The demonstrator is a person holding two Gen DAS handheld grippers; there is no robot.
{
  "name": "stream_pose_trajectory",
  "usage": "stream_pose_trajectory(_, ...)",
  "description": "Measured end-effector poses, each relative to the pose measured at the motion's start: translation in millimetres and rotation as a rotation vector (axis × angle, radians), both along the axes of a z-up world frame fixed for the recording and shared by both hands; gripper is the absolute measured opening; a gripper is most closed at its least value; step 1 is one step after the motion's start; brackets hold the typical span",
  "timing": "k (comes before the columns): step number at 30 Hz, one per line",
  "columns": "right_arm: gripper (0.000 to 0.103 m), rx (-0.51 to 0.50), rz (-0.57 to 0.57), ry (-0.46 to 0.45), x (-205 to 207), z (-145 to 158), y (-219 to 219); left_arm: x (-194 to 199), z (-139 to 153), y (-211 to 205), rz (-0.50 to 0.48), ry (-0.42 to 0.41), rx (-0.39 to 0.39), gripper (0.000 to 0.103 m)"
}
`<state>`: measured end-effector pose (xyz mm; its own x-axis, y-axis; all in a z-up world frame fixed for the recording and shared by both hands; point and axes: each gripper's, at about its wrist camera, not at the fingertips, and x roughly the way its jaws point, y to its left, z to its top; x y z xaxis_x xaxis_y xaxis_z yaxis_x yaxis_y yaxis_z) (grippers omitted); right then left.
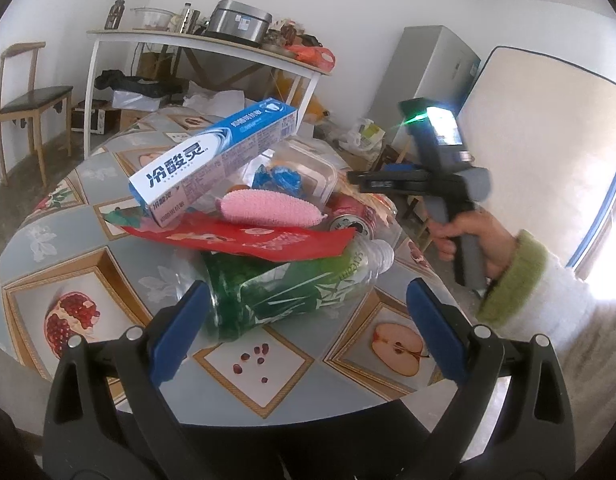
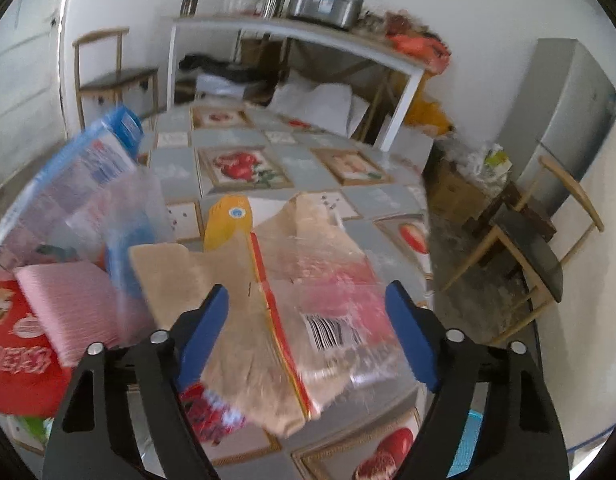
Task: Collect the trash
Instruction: 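Grasp the clear plastic snack wrapper with the right tool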
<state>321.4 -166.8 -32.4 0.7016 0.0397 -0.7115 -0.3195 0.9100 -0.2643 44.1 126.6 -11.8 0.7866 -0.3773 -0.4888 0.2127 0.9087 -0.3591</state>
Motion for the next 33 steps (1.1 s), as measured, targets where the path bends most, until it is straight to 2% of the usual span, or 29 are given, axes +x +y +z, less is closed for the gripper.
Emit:
stream_pose_trajectory(4,0.060,-0.030,-0.005,0.040,13.2,-12.8,4.2,-0.1,-1.1,-0.9,-0.013,0.001,0.001,0.094)
stream_pose_trajectory(8,0.031,0.009,-0.042,0.067,17.4,-13.9,-0.4,-0.7,-1.3,-1.7,-0.023,-0.003,0.000,0.094)
stream_pose_trajectory(11,0.023,0.048,-0.070,0.052,14.7,-8.5,-7.1,-0.7,-0.8,-1.4,-0.023,-0.006,0.000,0.094)
stream_pose_trajectory(15,0.017,0.117,-0.109,0.013,3.4,8.0,-21.4,-3.2,0.4,-3.0,-0.023,-0.014,0.002,0.094)
stream_pose_trajectory(19,0.014,0.229,-0.158,-0.013,-10.4,26.5,-46.7,-5.5,2.2,-5.8,-0.033,-0.013,-0.001,0.094)
stream_pose_trajectory(26,0.011,0.524,-0.220,-0.003,-52.5,48.4,-110.4,-12.5,8.6,-16.3,-0.054,-0.019,0.013,0.094)
stream_pose_trajectory(30,0.011,0.656,-0.240,0.008,-80.3,48.2,-136.8,-15.6,16.0,-23.5,-0.070,-0.029,0.030,0.094)
stream_pose_trajectory(33,0.011,0.705,-0.260,0.008,-98.3,42.8,-150.1,-9.4,29.7,-29.1,-0.093,-0.044,0.038,0.094)
